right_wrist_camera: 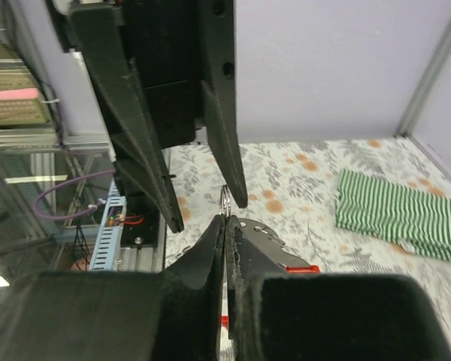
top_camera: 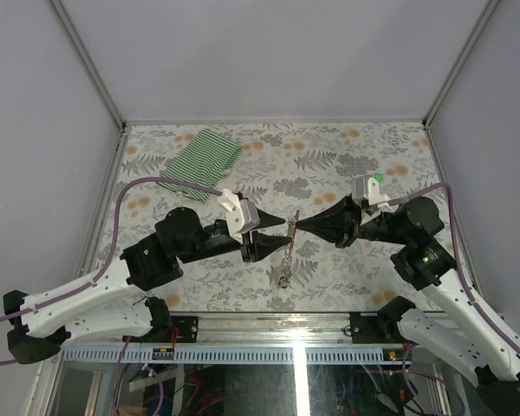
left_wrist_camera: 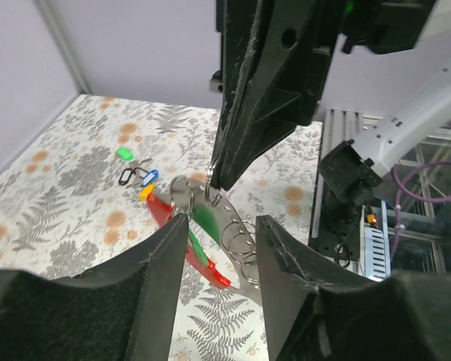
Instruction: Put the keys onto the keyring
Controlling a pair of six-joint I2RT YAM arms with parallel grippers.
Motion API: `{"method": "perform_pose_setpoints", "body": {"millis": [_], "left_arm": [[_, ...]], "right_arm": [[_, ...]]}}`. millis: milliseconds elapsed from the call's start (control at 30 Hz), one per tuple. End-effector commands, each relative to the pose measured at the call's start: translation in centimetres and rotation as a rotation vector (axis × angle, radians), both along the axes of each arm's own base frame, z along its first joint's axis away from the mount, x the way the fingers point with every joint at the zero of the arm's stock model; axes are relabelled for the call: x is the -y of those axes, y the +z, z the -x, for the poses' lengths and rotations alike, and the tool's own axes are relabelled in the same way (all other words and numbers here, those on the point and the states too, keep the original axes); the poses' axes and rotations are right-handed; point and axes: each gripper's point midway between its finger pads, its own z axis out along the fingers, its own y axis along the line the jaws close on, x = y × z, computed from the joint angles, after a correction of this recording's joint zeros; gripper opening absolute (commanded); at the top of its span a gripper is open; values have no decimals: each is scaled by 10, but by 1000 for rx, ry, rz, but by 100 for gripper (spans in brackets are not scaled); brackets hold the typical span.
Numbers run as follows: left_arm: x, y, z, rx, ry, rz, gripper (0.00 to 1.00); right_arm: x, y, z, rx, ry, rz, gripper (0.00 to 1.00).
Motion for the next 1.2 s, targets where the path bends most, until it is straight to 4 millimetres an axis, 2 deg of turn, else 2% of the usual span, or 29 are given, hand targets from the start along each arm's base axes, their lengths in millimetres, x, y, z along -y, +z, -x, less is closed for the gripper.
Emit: {"method": "perform_pose_setpoints", "body": {"millis": [0, 267, 533, 700, 933, 1167], "left_arm": [[-14, 19, -31, -15, 197, 108, 44], [-11, 4, -56, -47, 317, 126, 57], [9, -14, -78, -44, 380, 119, 65], [20, -25, -86, -51, 393, 109, 66], [33, -30, -93, -50, 415, 108, 66], [38, -38, -103, -31, 470, 71, 60]], "right_arm": [[8, 3, -28, -26, -177, 82, 0], [17, -8, -65, -192, -374, 192, 0], [22, -10, -80, -315, -472, 219, 0], [23, -4, -84, -357, -500, 192, 0], [17, -4, -88, -412, -499, 162, 0], [17, -3, -92, -417, -513, 161, 0]]}}
